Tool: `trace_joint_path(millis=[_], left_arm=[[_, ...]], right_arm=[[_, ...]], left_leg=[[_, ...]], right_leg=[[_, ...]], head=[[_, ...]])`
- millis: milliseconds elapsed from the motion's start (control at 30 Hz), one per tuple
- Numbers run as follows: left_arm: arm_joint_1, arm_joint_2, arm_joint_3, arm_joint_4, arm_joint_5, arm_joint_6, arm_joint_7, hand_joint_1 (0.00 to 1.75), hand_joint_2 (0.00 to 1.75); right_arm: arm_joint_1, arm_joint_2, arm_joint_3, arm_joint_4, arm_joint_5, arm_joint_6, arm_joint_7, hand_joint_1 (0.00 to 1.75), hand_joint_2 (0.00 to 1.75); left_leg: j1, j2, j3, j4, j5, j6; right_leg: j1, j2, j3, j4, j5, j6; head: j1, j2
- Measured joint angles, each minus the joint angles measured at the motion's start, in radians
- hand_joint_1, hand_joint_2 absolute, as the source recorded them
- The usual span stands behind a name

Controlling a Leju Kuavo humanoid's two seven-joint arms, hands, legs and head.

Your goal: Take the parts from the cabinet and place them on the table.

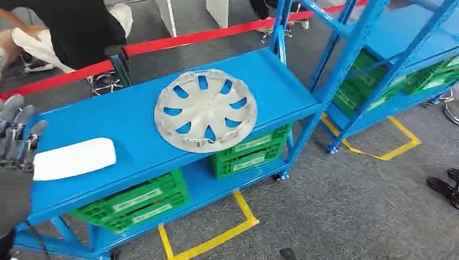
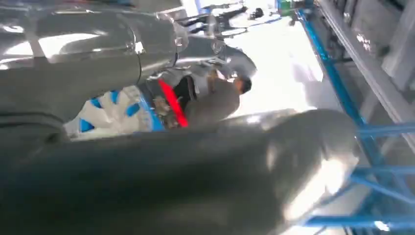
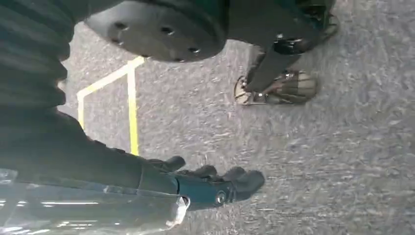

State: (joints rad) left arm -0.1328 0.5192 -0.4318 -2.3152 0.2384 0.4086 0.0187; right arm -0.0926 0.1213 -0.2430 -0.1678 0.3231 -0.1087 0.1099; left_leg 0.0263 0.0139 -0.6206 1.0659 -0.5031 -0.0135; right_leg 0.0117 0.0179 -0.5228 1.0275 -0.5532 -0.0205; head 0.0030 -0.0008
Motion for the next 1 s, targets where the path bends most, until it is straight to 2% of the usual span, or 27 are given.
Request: trace_joint_path(millis=[33, 167, 333, 500, 533, 567, 600, 633, 700, 767, 800, 900, 933, 1000], left_arm=[[0.002, -0.001, 0.000, 0.001, 0.001, 0.000, -0.002, 0.00, 0.00], [0.000, -0.002, 0.000, 0.001, 0.002, -0.001, -0.006, 0.00, 0.00], [-0.001, -0.002, 0.001, 0.001, 0.003, -0.002, -0.008, 0.00, 0.00], [-0.001, -0.003, 0.001, 0.001, -0.001, -0.004, -0.008, 0.00, 0.00], [-0.001, -0.002, 0.001, 0.001, -0.018, -0.001, 0.002, 0.00, 1.75], [-0.001, -0.002, 0.000, 0.001, -0.088, 0.010, 0.033, 0.00, 1.75], [-0.003, -0.002, 0.000, 0.001, -0.178, 0.018, 0.084, 0.00, 1.75], [-0.011, -0.002, -0.002, 0.003, -0.346, 0.015, 0.154, 0.00, 1.75], [-0.033, -0.002, -0.007, 0.008, -0.574, -0.010, 0.268, 0.00, 1.75], [-0.059, -0.002, -0.016, 0.013, -0.698, -0.049, 0.335, 0.00, 1.75], [-0.080, -0.002, -0.025, 0.020, -0.772, -0.091, 0.375, 0.00, 1.75], [-0.175, -0.003, -0.066, 0.055, -0.889, -0.220, 0.450, 0.00, 1.75], [-0.212, -0.004, -0.084, 0.073, -0.911, -0.260, 0.462, 0.00, 1.75], [-0.276, -0.011, -0.121, 0.119, -0.930, -0.299, 0.470, 0.00, 1.75]], right_arm=[[0.003, 0.000, 0.000, 0.000, -0.003, 0.001, -0.005, 0.00, 1.75], [0.003, -0.001, 0.000, 0.000, -0.010, 0.026, -0.010, 0.00, 1.75], [0.002, -0.002, 0.000, 0.000, -0.011, 0.032, -0.010, 0.00, 1.75], [0.001, -0.001, 0.000, 0.000, -0.012, 0.035, -0.004, 0.00, 1.75], [0.001, -0.001, 0.000, 0.000, -0.012, 0.035, -0.003, 0.00, 1.75], [0.001, -0.001, 0.000, 0.000, -0.015, 0.035, -0.001, 0.00, 1.75], [0.001, -0.001, 0.000, 0.000, -0.020, 0.035, 0.001, 0.00, 1.75], [0.001, -0.001, 0.000, 0.000, -0.021, 0.035, 0.007, 0.00, 1.75], [0.001, -0.001, 0.000, 0.000, -0.021, 0.035, 0.011, 0.00, 1.75], [0.000, 0.001, 0.000, 0.000, -0.021, 0.035, 0.013, 0.00, 1.75], [0.001, 0.001, 0.000, 0.000, -0.019, 0.035, 0.013, 0.00, 1.75], [-0.001, 0.001, 0.000, 0.000, -0.008, 0.039, 0.011, 0.00, 1.75], [-0.003, 0.002, 0.002, 0.000, -0.002, 0.042, 0.009, 0.00, 1.75], [-0.006, 0.003, 0.010, 0.000, 0.002, 0.044, 0.008, 0.00, 1.75]], left_leg=[[-0.001, -0.001, 0.000, 0.000, -0.002, -0.006], [-0.003, -0.005, -0.001, 0.000, -0.005, -0.006], [-0.007, -0.015, -0.001, 0.000, -0.008, 0.000], [-0.011, -0.020, 0.001, 0.000, -0.008, 0.004], [-0.011, -0.020, 0.001, 0.000, -0.008, 0.004], [-0.011, -0.020, 0.001, 0.000, -0.008, 0.004], [-0.011, -0.020, 0.001, 0.000, -0.007, 0.004], [-0.011, -0.021, 0.001, 0.000, -0.007, 0.005], [-0.011, -0.023, 0.001, 0.000, -0.007, 0.006], [-0.011, -0.026, 0.002, 0.000, -0.006, 0.006], [-0.011, -0.028, 0.002, 0.000, -0.006, 0.006], [-0.010, -0.035, 0.002, 0.000, -0.005, 0.006], [-0.010, -0.037, 0.002, 0.000, -0.004, 0.007], [-0.010, -0.039, 0.003, 0.000, -0.004, 0.006]], right_leg=[[0.000, 0.000, 0.000, -0.007, 0.005, 0.003], [-0.002, -0.002, 0.006, -0.019, 0.003, 0.005], [-0.004, -0.007, 0.009, -0.025, 0.002, 0.007], [-0.008, -0.012, 0.011, -0.025, 0.000, 0.014], [-0.009, -0.012, 0.011, -0.026, 0.000, 0.021], [-0.010, -0.012, 0.011, -0.026, 0.001, 0.026], [-0.010, -0.012, 0.011, -0.026, 0.000, 0.026], [-0.010, -0.012, 0.011, -0.026, 0.001, 0.026], [-0.010, -0.013, 0.011, -0.026, 0.001, 0.027], [-0.010, -0.014, 0.011, -0.026, 0.001, 0.028], [-0.010, -0.015, 0.010, -0.026, 0.001, 0.028], [-0.010, -0.020, 0.011, -0.026, 0.001, 0.028], [-0.010, -0.021, 0.011, -0.026, 0.001, 0.028], [-0.010, -0.022, 0.012, -0.025, 0.001, 0.028]], head=[[0.009, 0.000], [0.015, 0.000], [0.016, 0.000], [0.014, 0.000], [0.014, 0.000], [0.014, 0.000], [0.013, 0.000], [0.012, 0.000], [0.014, 0.000], [0.012, 0.000], [0.012, 0.000], [0.012, 0.000], [0.012, 0.000], [0.012, 0.000]])
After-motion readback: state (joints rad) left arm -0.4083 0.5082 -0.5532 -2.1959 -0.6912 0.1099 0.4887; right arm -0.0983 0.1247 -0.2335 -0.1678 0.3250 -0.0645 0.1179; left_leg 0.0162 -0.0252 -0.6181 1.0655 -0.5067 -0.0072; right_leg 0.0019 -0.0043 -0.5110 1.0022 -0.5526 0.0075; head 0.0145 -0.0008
